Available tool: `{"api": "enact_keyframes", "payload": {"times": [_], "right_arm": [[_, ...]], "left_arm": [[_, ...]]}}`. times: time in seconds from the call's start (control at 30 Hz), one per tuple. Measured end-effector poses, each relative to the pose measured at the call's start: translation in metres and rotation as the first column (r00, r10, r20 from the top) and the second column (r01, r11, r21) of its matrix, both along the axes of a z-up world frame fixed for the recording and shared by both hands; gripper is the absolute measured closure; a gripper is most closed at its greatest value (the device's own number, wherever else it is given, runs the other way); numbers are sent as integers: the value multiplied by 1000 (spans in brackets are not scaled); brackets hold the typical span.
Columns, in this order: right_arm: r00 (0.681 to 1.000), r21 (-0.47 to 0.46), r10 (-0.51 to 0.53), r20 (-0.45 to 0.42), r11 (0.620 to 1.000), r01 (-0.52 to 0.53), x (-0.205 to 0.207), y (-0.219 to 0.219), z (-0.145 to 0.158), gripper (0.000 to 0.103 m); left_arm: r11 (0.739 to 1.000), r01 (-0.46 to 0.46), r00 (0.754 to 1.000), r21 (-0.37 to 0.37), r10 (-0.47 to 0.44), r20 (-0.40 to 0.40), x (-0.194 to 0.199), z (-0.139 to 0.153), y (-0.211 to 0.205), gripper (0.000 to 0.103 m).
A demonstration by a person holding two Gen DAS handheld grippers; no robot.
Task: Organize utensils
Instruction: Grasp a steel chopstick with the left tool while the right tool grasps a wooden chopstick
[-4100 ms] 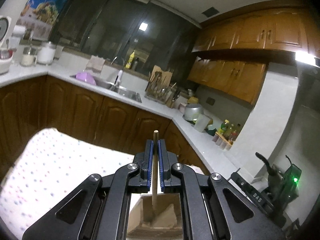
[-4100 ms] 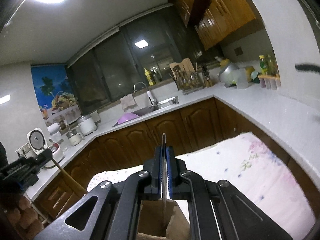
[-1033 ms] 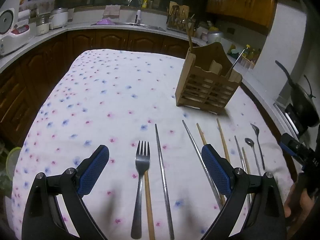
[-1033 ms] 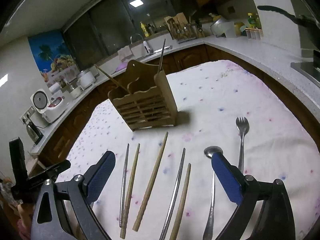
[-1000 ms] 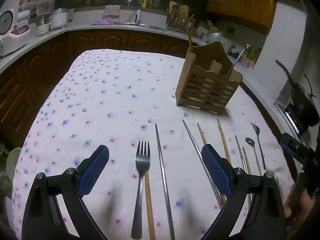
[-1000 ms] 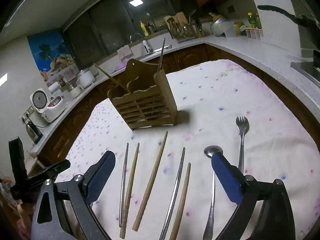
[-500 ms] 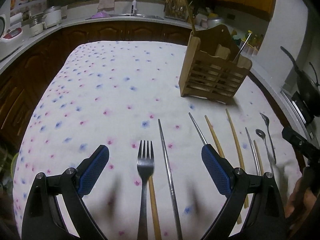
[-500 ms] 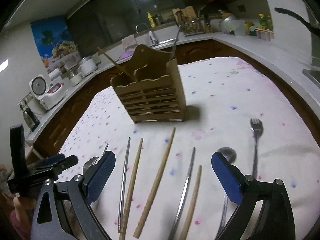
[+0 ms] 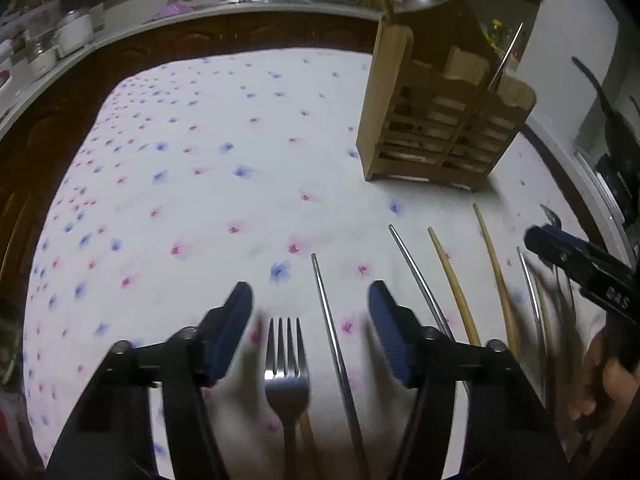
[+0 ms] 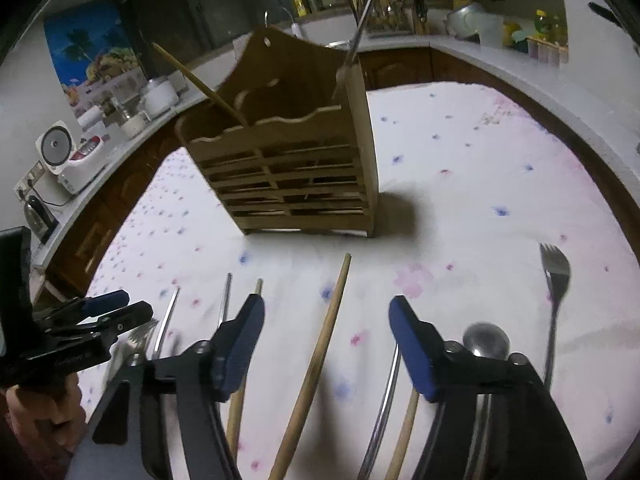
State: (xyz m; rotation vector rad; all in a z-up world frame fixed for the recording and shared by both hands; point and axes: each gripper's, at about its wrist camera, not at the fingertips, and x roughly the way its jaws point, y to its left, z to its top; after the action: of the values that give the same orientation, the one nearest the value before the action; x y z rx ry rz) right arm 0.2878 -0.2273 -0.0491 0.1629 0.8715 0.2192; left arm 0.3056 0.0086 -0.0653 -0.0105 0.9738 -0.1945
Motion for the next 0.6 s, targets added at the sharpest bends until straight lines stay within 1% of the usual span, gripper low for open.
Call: {"api": "enact_keyframes", "payload": {"times": [0.13,0.2,0.27,0.3,0.33,0.37,0.4,0.47,0.5,0.53,0.57,0.6], "right_arm": [[999,-9,5,-50,1000,-6,24,3,-10,51],[998,-28,11,-65,1000,-13,33,8,-14,54],[996,-55,14,-86,998,-19,41,12,-20,59],[995,-68,15,-97,997,-22,45,14,-23,62],[993,-90,13,-115,996,-23,49,16,-28,65],[991,-109,12,-133,994,-27,52,19,-34,66],[994,-134,16,-105,991,-30,51,22,-35,68],[995,-192,20,-100,981,-39,50,30,-36,69],[995,-212,24,-97,976,-44,49,34,-36,71],[995,-222,33,-93,974,-53,47,38,-36,78],[995,-223,41,-90,973,-61,46,39,-36,82],[995,-224,48,-88,972,-67,43,40,-35,91]], "left_arm": [[999,29,998,26,-28,-48,14,-8,-7,51],[998,41,996,39,-38,-77,18,-14,-11,52],[998,46,993,52,-40,-112,21,-22,-13,56],[996,50,993,68,-43,-107,20,-24,-15,60],[995,57,993,83,-48,-105,20,-24,-17,60],[993,61,994,96,-52,-100,20,-24,-19,60],[992,67,994,104,-57,-96,20,-24,-21,62],[991,72,995,111,-63,-83,20,-25,-23,71],[991,74,995,111,-65,-77,20,-24,-24,78],[991,74,995,111,-66,-75,20,-24,-25,86],[991,73,995,112,-65,-72,20,-24,-25,91],[992,68,996,110,-61,-71,21,-24,-25,96]]}}
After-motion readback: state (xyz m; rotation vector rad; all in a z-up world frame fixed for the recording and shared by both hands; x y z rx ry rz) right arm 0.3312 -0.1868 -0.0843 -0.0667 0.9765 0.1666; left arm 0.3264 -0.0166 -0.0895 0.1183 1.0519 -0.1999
